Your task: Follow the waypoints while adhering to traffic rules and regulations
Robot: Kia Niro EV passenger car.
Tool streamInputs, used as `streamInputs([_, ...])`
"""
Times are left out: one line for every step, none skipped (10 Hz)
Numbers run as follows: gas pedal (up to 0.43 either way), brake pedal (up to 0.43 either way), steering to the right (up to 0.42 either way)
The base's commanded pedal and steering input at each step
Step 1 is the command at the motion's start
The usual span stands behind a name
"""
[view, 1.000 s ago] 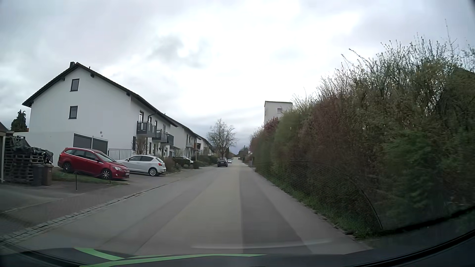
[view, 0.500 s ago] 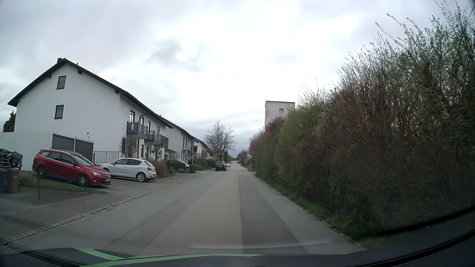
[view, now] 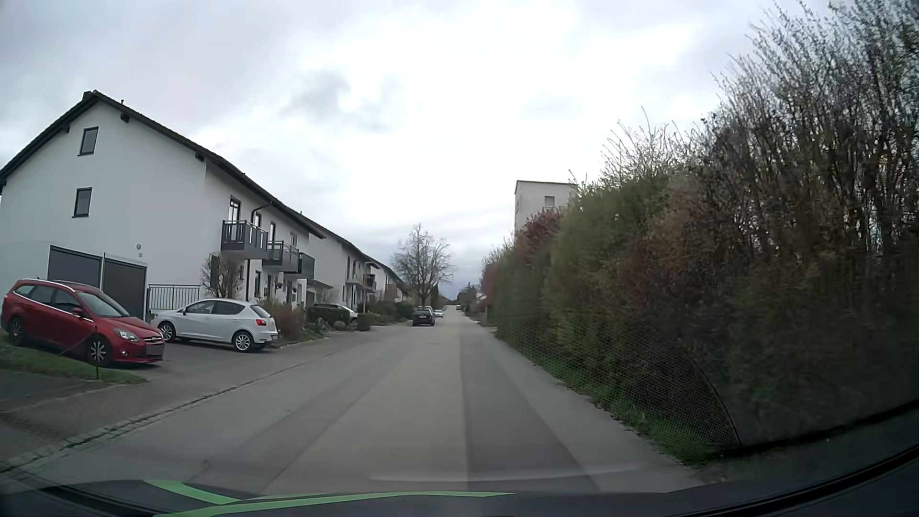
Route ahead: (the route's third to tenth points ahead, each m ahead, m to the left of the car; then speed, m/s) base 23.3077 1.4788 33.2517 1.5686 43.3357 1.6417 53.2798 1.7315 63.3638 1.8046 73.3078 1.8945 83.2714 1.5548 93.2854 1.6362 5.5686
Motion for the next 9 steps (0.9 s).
streamInputs([0.197,0.0,0.01])
streamInputs([0.197,0.0,0.01])
streamInputs([0.197,0.0,0.01])
streamInputs([0.197,0.0,0.01])
streamInputs([0.197,0.0,0.01])
streamInputs([0.197,0.0,0.01])
streamInputs([0.197,0.0,0.01])
streamInputs([0.197,0.0,0.01])
streamInputs([0.197,0.0,0.01])
